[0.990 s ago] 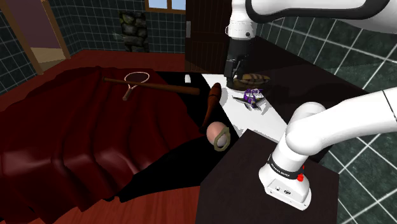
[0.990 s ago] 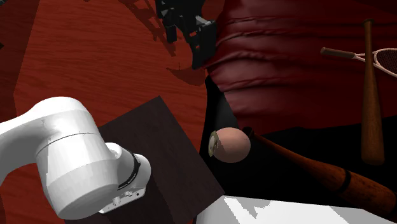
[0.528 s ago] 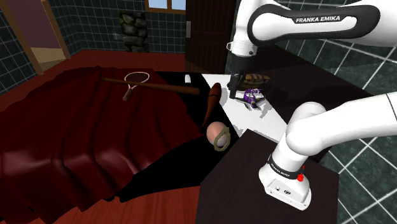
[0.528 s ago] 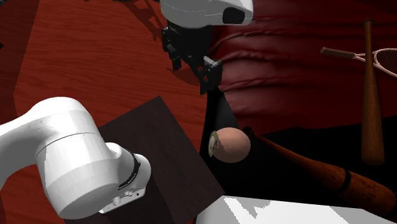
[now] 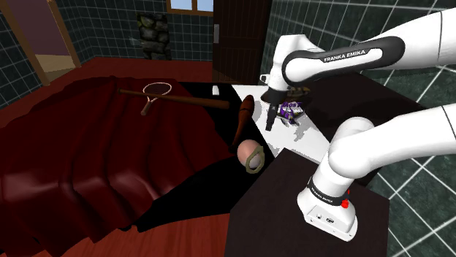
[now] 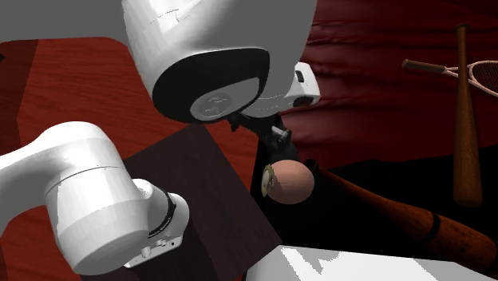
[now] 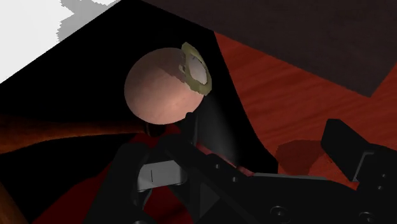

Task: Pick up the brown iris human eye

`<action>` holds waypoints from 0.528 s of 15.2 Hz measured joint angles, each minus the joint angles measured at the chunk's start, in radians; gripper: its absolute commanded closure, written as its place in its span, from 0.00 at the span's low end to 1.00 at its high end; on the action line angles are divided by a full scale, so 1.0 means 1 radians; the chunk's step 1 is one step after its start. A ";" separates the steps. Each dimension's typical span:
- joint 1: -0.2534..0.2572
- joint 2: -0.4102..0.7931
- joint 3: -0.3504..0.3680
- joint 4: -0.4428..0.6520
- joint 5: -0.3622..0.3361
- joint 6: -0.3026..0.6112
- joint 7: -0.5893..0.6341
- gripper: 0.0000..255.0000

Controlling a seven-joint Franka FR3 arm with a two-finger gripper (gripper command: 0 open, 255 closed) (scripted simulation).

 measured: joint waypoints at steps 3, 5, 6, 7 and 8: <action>-0.002 0.070 -0.072 -0.051 -0.034 0.132 -0.108 0.00; 0.001 0.130 -0.123 -0.086 -0.054 0.232 -0.182 0.00; 0.005 0.161 -0.147 -0.099 -0.060 0.281 -0.217 0.00; 0.012 0.203 -0.175 -0.110 -0.065 0.335 -0.257 0.00; 0.025 0.256 -0.206 -0.105 -0.064 0.388 -0.300 0.00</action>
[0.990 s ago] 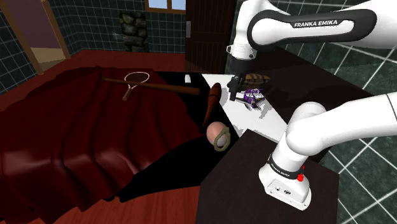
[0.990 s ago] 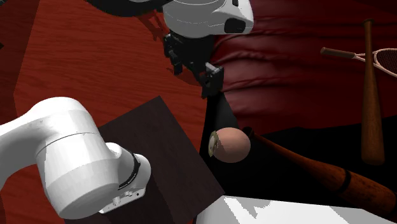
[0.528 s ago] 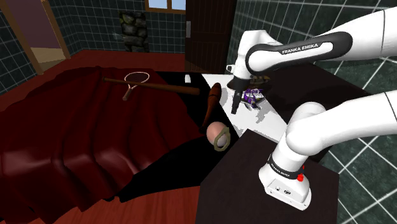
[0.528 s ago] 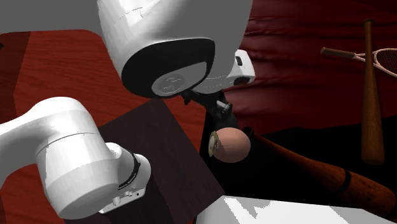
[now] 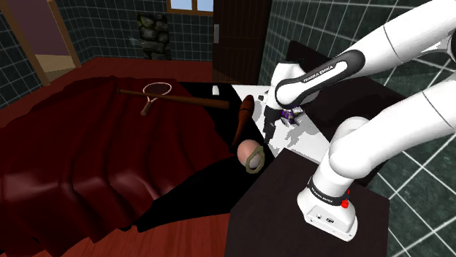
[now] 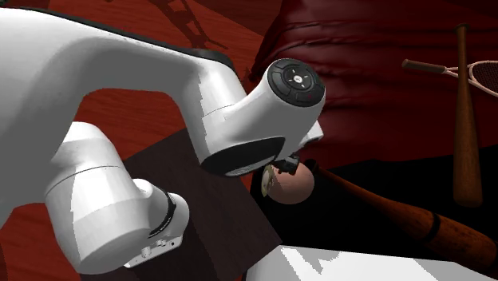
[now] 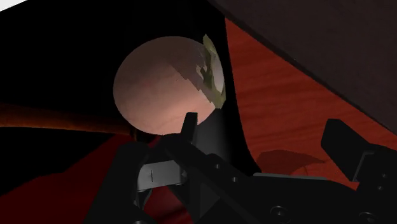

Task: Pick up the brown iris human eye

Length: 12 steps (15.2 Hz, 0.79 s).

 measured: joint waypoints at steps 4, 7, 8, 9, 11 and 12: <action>0.091 0.208 -0.145 0.002 0.054 0.215 -0.204 0.00; 0.193 0.340 -0.246 0.016 0.163 0.332 -0.359 0.00; 0.217 0.365 -0.265 0.018 0.194 0.353 -0.389 0.00; 0.248 0.395 -0.286 0.021 0.236 0.376 -0.424 0.00; 0.307 0.444 -0.320 0.024 0.327 0.414 -0.493 0.00; 0.340 0.467 -0.333 0.025 0.382 0.431 -0.529 0.00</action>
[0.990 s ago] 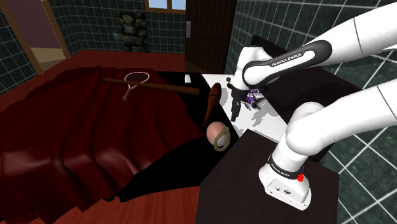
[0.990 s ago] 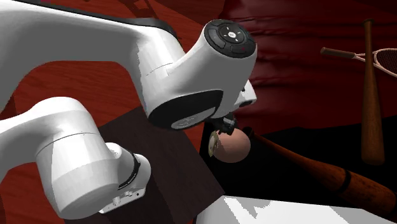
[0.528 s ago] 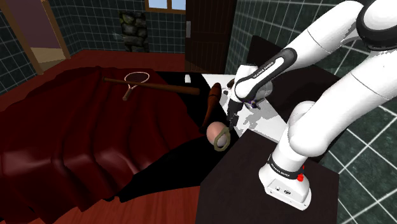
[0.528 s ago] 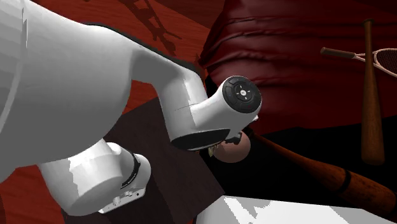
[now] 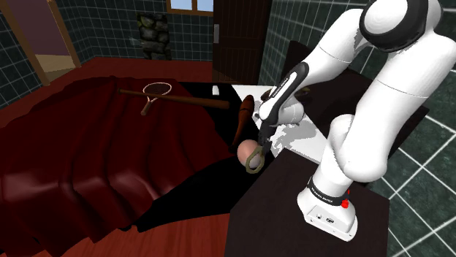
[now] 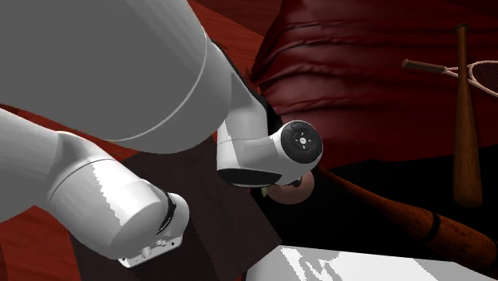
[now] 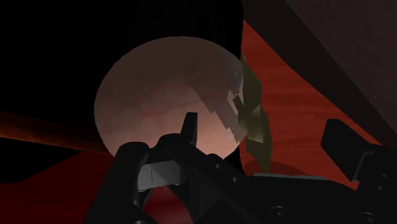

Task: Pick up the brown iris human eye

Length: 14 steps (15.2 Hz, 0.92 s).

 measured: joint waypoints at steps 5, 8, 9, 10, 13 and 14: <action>0.055 0.048 -0.026 0.011 0.122 0.022 -0.089 1.00; 0.056 0.049 -0.026 0.012 0.124 0.023 -0.091 1.00; 0.056 0.049 -0.026 0.012 0.124 0.023 -0.091 1.00; 0.056 0.049 -0.026 0.012 0.125 0.023 -0.091 1.00; 0.057 0.049 -0.026 0.012 0.126 0.023 -0.093 1.00; 0.043 0.035 -0.023 0.007 0.094 0.018 -0.068 1.00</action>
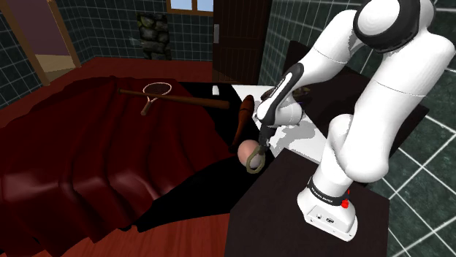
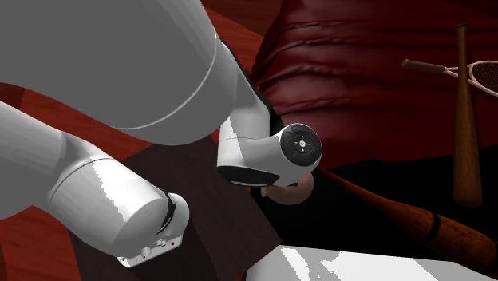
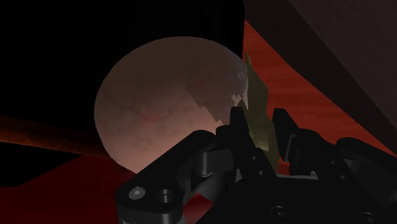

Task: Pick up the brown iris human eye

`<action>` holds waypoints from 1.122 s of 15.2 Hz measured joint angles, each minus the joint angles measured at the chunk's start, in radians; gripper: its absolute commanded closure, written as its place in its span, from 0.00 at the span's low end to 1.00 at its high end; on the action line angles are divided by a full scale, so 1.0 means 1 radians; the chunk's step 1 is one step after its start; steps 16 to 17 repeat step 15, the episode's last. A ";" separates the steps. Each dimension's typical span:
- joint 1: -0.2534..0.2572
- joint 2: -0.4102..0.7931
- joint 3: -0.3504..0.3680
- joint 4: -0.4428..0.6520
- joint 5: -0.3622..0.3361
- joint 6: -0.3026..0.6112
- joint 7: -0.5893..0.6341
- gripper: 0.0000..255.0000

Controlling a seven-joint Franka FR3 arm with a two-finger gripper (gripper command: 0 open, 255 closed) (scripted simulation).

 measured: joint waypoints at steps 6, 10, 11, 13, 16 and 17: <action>-0.150 -0.135 0.077 -0.010 -0.281 -0.097 0.206 1.00; -0.231 -0.228 0.132 -0.010 -0.386 -0.184 0.286 1.00; -0.245 -0.246 0.140 -0.009 -0.400 -0.202 0.295 1.00; -0.272 -0.292 0.164 -0.008 -0.430 -0.247 0.323 1.00; -0.285 -0.320 0.178 0.000 -0.444 -0.282 0.338 1.00; -0.285 -0.320 0.178 0.000 -0.444 -0.282 0.338 1.00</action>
